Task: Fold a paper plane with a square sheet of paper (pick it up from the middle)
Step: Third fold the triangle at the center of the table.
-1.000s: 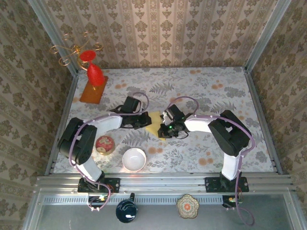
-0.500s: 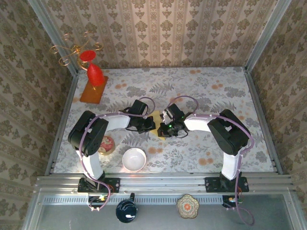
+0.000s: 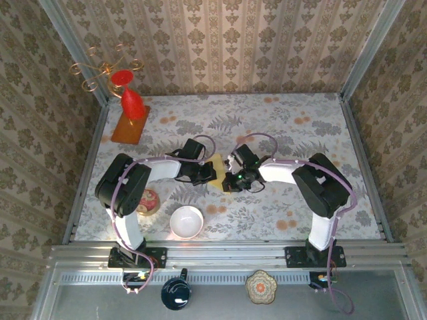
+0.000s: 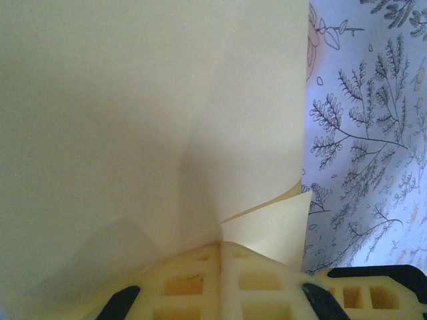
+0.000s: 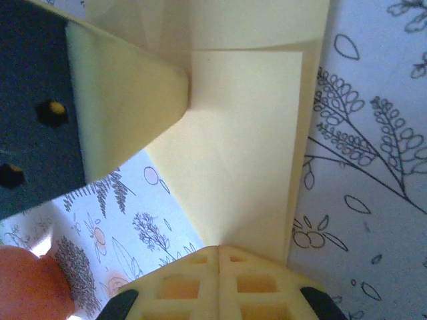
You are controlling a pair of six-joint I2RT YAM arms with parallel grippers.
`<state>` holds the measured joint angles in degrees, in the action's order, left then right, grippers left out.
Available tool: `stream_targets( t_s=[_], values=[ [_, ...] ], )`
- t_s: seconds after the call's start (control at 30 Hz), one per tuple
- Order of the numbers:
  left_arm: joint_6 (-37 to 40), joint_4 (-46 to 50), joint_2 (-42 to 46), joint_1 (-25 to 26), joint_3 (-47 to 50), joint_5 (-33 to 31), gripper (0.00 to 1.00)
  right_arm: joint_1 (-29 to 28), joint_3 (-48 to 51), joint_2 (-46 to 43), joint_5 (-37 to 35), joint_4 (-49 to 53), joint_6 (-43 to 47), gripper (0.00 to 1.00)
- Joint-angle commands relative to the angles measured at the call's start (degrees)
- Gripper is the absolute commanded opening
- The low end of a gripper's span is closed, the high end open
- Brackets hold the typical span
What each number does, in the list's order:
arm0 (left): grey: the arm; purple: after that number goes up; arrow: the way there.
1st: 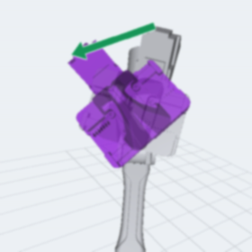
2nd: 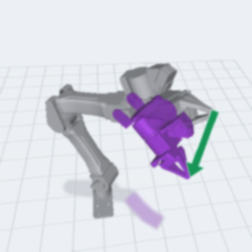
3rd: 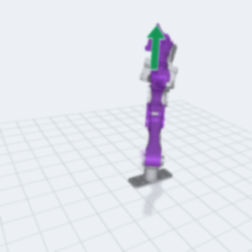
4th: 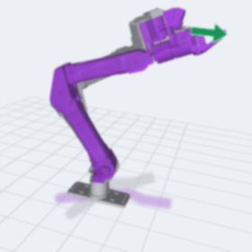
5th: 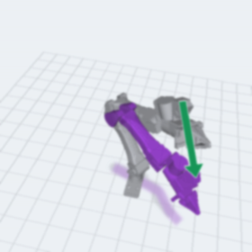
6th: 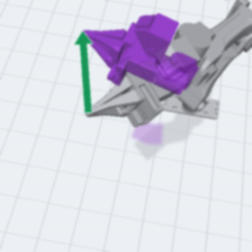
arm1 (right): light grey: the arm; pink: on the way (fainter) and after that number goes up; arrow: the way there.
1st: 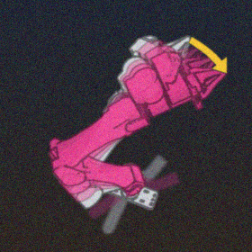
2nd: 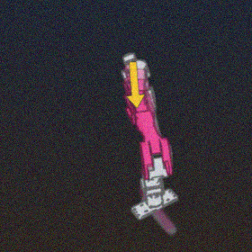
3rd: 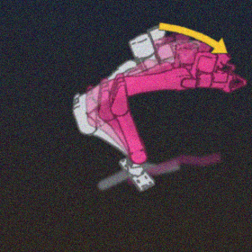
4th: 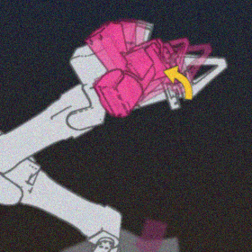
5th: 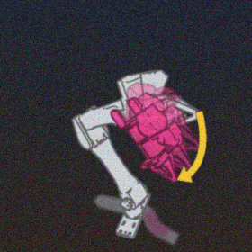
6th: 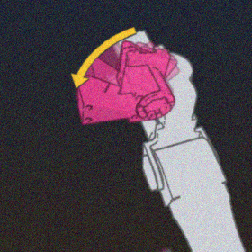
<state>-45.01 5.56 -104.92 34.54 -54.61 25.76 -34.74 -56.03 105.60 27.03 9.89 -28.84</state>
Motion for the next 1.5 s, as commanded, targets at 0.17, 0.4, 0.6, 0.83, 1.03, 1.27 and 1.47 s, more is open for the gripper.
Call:
stream_targets(
  t_s=[0.17, 0.4, 0.6, 0.83, 1.03, 1.27, 1.47],
  values=[
    [0.5, 4.1, -4.5, -1.4, 2.9, -5.6, 0.03, 0.1, 3.0, -0.5, -1.7, 7.7, 2.1, 0.07],
    [0.8, 3.9, -5.4, -1.8, 3.0, -5.2, 0.03, 0.3, 8.7, -2.5, -2.3, 6.1, 1.4, 0.07],
    [0.8, 2.3, -5.5, -1.8, 2.7, -3.7, 0.03, 1.0, 14.7, -6.6, -2.6, 1.2, -1.4, 0.07],
    [1.3, 3.4, -2.9, -1.0, -0.7, -1.6, 0.06, 1.0, 14.4, -18.0, -4.8, -4.6, -6.2, 0.14],
    [-0.5, 2.4, 1.7, -0.6, -4.5, 1.1, 0.13, 0.2, 13.5, -22.4, -10.1, -7.2, -9.9, 0.28],
    [-3.1, 1.1, 9.8, -2.1, -0.9, -2.7, 0.33, -0.8, 11.0, -19.5, -10.4, -10.5, -14.5, 0.28],
    [-7.2, -2.1, 17.3, -5.4, 8.0, -4.6, 0.51, -3.1, 8.5, -16.4, -12.6, -10.6, -16.9, 0.32]
  ],
)
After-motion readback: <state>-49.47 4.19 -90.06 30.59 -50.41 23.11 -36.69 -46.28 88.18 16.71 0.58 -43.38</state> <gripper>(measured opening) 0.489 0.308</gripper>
